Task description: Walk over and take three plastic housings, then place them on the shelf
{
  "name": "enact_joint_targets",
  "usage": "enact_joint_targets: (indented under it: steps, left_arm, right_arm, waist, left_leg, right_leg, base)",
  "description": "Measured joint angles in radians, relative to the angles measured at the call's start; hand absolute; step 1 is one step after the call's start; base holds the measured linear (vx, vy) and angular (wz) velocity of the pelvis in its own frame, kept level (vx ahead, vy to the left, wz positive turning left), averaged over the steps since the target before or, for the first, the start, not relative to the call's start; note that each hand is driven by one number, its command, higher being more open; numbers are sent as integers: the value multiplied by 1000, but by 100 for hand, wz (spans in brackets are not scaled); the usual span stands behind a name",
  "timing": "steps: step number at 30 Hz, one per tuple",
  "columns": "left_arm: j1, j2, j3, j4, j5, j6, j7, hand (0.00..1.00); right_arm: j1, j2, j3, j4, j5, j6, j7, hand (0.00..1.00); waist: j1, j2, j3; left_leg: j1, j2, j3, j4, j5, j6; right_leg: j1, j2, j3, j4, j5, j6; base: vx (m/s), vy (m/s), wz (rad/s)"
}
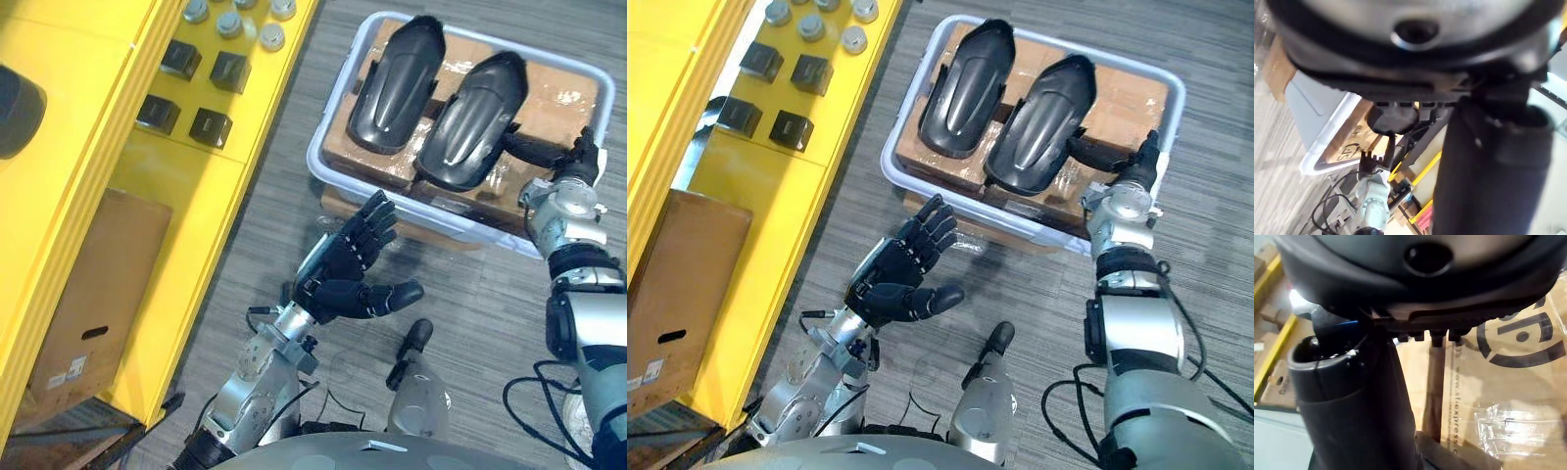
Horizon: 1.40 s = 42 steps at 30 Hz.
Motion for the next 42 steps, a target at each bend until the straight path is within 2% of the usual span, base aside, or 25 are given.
enact_joint_targets:
  steps: [6, 7, 12, 14, 22, 26, 31, 34, 37, 39, 41, 42]
  left_arm:
    - [-3, 6, -1, 26, -1, -10, 12, 100]
    - [-4, 6, -2, 26, -1, -16, 12, 100]
    - [-12, 9, -5, 45, -1, -21, 13, 100]
    - [-10, 25, -4, 45, -2, -21, 13, 100]
    - [-5, 42, 16, 42, -9, -23, 23, 100]
    - [2, 57, 55, 41, -10, -34, 46, 100]
    - [15, 88, 93, -5, -4, -59, 48, 100]
    - [14, 96, 100, -24, -5, -66, 34, 100]
    - [-5, 102, 111, -57, -19, -65, -3, 100]
    - [-12, 102, 111, -79, -48, -55, -20, 100]
    - [-34, 99, 115, -88, -108, -8, -42, 100]
    - [-43, 99, 115, -88, -118, 8, -44, 100]
  right_arm:
    - [-80, -53, 39, 78, -57, 72, 94, 100]
    - [-91, -65, 54, 80, -79, 85, 108, 0]
    - [-144, -150, 79, 119, -123, 135, 144, 0]
    - [-144, -170, 94, 119, -192, 157, 169, 0]
    - [-142, -167, 123, 159, -273, 257, 267, 0]
    - [-142, -146, 75, 154, -265, 276, 238, 0]
    - [-138, -115, 58, 159, -269, 326, 141, 0]
    - [-128, -100, 18, 161, -270, 315, 69, 0]
    - [-87, -98, -13, 156, -272, 269, -15, 0]
    - [-47, -91, -23, 147, -276, 231, -61, 0]
    - [-6, -65, -24, 104, -293, 184, -127, 0]
    - [3, -59, -23, 77, -302, 179, -139, 0]
  waist:
    - [11, 5, 18]
    - [12, 7, 26]
    - [29, 5, 47]
    - [31, 0, 50]
    - [40, -14, 58]
    - [44, -19, 60]
    - [60, -33, 59]
    - [52, -43, 54]
    - [50, -45, 51]
    - [49, -51, 14]
    - [41, -63, -40]
    - [37, -67, -50]
  left_leg:
    - [-2, 0, -12, -3, 6, 0]
    - [-6, 0, -18, -4, 7, -1]
    - [-23, 2, -35, -50, 47, -4]
    - [-23, 2, -37, -61, 57, -2]
    - [-15, 8, -35, -74, 72, -3]
    - [16, 13, -28, -95, 82, -5]
    - [51, 35, -31, -134, 103, -13]
    - [67, 34, -28, -135, 104, -13]
    - [95, 36, -27, -135, 105, -13]
    - [93, 36, -26, -136, 103, -15]
    - [90, 39, -19, -136, 98, -17]
    - [91, 39, -17, -136, 98, -17]
  right_leg:
    - [-2, -1, -7, 17, -1, 0]
    - [-5, -1, -11, 21, -4, -2]
    - [-34, 0, -27, 35, -16, -6]
    - [-42, 0, -28, 42, -17, -8]
    - [-46, 3, -27, 57, -19, -12]
    - [-30, 8, -24, 63, -22, -16]
    - [-8, 30, -25, 61, -31, -28]
    - [12, 32, -22, 50, -37, -21]
    - [51, 39, -22, 25, -35, -18]
    - [56, 44, -22, 7, -32, -14]
    - [60, 52, -15, -20, -25, -8]
    - [62, 54, -12, -28, -19, -8]
  base:
    - [-24, -9, 4]
    - [-79, -16, 11]
    - [-65, -28, 10]
    - [-35, -31, 1]
    - [-14, -22, 0]
    - [-35, -30, -3]
    - [-60, -50, 0]
    - [-46, -33, -1]
    - [-21, -21, 1]
    - [0, -14, -2]
    - [37, -40, -8]
    - [48, -36, -12]
